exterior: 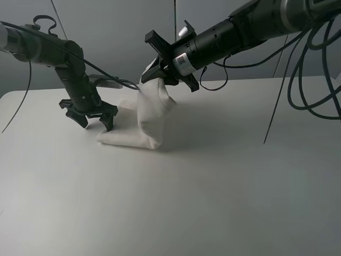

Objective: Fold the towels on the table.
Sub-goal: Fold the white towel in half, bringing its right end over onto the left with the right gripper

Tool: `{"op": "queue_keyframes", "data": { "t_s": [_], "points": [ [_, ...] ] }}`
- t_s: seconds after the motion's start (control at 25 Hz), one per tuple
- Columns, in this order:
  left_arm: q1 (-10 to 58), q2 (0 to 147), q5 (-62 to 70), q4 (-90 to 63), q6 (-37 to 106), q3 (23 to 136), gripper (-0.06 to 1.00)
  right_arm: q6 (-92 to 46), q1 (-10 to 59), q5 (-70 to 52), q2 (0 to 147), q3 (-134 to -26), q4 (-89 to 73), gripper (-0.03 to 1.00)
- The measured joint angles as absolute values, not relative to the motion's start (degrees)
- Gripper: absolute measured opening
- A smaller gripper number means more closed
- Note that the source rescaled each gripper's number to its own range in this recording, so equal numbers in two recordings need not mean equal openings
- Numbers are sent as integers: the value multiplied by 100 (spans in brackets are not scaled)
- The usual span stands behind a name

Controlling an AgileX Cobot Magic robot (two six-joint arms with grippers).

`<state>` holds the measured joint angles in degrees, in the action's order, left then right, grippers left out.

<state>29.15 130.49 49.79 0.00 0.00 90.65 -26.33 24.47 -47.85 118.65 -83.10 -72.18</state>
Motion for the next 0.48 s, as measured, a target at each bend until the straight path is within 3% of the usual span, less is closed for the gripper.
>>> {"op": "queue_keyframes", "data": {
  "t_s": [0.48],
  "points": [
    [2915, 13049, 4967, 0, 90, 9065, 100, -2640, 2673, -4785, 12133, -8600, -7277, 2]
  ]
}}
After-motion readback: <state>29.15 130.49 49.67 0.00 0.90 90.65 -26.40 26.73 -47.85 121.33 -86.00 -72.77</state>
